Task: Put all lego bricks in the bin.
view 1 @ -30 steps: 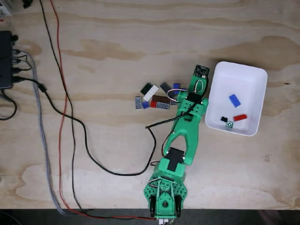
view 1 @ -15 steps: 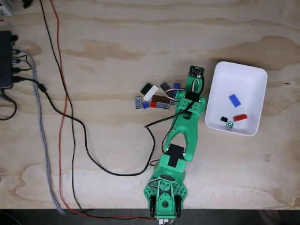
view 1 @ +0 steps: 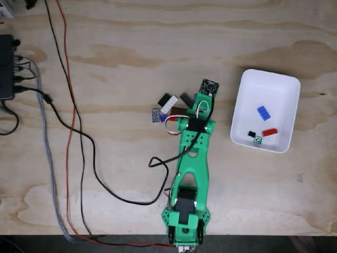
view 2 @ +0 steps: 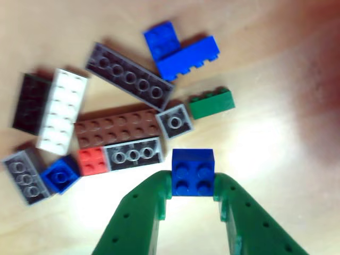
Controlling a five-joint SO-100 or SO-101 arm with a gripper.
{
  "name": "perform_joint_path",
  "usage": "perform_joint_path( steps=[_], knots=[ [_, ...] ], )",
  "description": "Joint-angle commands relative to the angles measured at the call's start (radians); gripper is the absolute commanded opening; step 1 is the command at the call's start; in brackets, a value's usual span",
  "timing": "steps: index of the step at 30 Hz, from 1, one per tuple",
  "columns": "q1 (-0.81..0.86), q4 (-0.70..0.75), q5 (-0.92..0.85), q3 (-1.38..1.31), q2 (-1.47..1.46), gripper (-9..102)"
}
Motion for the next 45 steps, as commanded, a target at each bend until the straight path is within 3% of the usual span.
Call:
perform_joint_path(
  steps=[1,8,10,14,19,24,28,35,40,45],
  knots=[
    [0.06,0.081,0.051,-0.178,0.196,0],
    [0.56,-0.25,-0.204,-0.167,0.021,0],
    [0.641,-0.321,-0.229,-0.144,-0.041,1],
    [0.693,-0.397,-0.236,-0.078,-0.072,16],
    [0.643,-0.342,-0.095,-0.118,-0.021,22],
    [0.407,0.014,0.276,-0.301,0.032,21],
    [0.179,0.186,0.575,-0.379,-0.083,20],
    [0.032,-0.005,0.874,-0.279,-0.333,18],
    [0.029,-0.147,0.946,-0.232,-0.466,18],
    [0.103,-0.155,0.945,-0.351,-0.563,19]
  ],
)
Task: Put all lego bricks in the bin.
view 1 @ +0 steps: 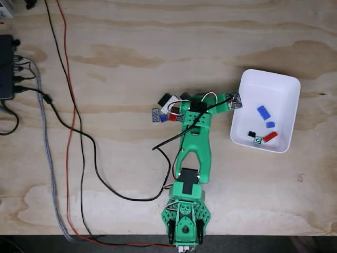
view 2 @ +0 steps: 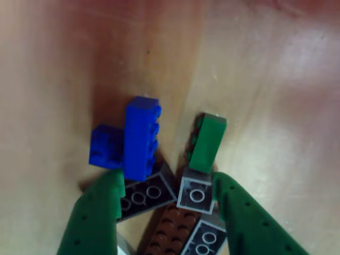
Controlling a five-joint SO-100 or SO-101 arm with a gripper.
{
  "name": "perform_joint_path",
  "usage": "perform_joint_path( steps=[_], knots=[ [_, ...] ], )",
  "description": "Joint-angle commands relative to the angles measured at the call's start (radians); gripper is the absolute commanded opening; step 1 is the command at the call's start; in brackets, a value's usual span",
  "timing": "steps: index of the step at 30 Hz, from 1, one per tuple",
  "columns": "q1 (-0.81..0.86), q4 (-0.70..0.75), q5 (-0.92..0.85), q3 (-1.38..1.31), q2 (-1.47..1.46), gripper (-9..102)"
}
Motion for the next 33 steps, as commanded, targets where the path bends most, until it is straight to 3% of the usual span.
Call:
perform_joint_path(
  steps=[1,9,21,27,30,33],
  knots=[
    [0.067,-0.014,0.003,-0.147,-0.034,19],
    [0.115,-0.038,-0.06,-0.25,-0.173,11],
    [0.021,-0.058,-0.048,-0.224,-0.156,14],
    [-0.009,-0.067,-0.034,-0.198,-0.153,0],
    [0.002,-0.083,-0.028,-0.127,-0.038,0],
    [0.035,-0.015,-0.037,-0.04,0.291,0]
  ],
)
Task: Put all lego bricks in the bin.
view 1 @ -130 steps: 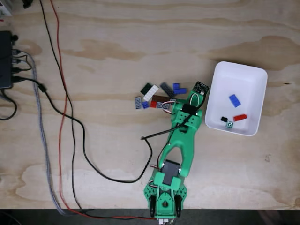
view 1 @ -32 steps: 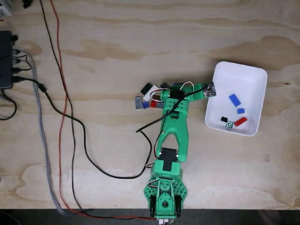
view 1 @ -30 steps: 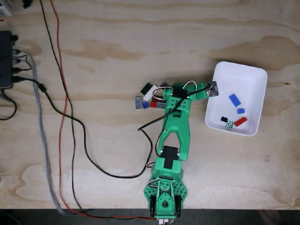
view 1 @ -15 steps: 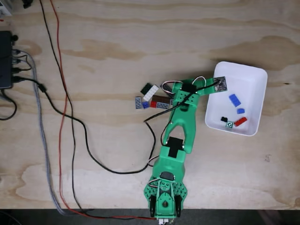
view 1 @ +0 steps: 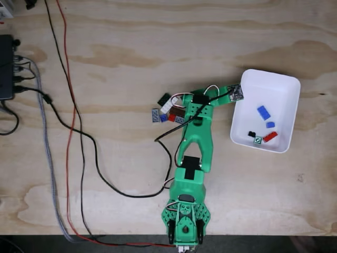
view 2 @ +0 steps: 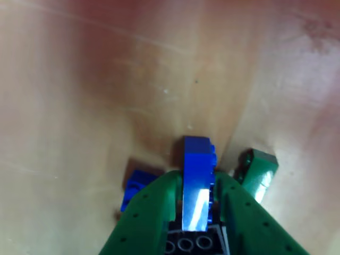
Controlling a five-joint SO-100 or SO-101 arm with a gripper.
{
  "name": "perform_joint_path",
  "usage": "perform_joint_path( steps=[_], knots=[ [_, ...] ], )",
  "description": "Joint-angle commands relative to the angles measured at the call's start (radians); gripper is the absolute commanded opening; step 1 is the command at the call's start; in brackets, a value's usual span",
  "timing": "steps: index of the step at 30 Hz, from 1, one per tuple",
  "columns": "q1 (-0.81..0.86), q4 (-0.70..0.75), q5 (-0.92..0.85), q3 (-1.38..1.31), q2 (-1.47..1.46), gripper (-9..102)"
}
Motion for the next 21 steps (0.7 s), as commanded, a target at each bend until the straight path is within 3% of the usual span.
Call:
perform_joint_path(
  steps=[1,6,14,18,21],
  knots=[
    [0.06,0.114,-0.014,0.071,0.566,0],
    [0.29,0.198,-0.143,-0.064,0.942,0],
    [0.693,0.118,-0.423,-0.089,0.778,0],
    [0.739,0.026,-0.525,0.028,0.687,1],
    [0.703,0.046,-0.549,0.071,0.678,18]
  ],
)
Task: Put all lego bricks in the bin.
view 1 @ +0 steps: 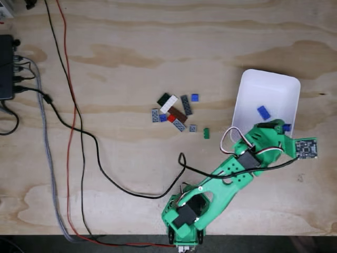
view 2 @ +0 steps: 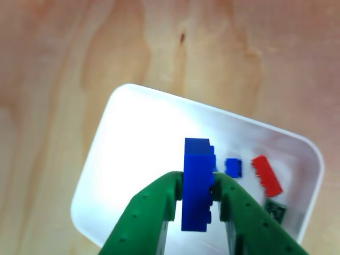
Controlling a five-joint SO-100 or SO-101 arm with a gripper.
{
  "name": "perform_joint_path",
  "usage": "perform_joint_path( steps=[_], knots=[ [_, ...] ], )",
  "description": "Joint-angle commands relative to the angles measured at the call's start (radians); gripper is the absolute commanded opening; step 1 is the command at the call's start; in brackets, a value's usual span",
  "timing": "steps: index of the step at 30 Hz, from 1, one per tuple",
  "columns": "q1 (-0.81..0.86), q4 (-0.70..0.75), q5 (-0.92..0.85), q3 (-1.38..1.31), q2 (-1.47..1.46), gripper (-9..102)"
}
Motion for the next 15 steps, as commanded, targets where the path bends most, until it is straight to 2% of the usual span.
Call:
perform_joint_path(
  steps=[1,7,9,11,13,15],
  knots=[
    [-0.02,-0.008,-0.044,0.003,0.008,21],
    [-0.114,0.083,0.0,-0.003,0.089,23],
    [-0.213,0.21,-0.051,0.012,0.193,22],
    [-0.38,0.331,-0.115,0.057,0.314,21],
    [-0.56,0.503,-0.221,0.089,0.393,21],
    [-0.664,0.618,-0.365,0.133,0.405,19]
  ],
)
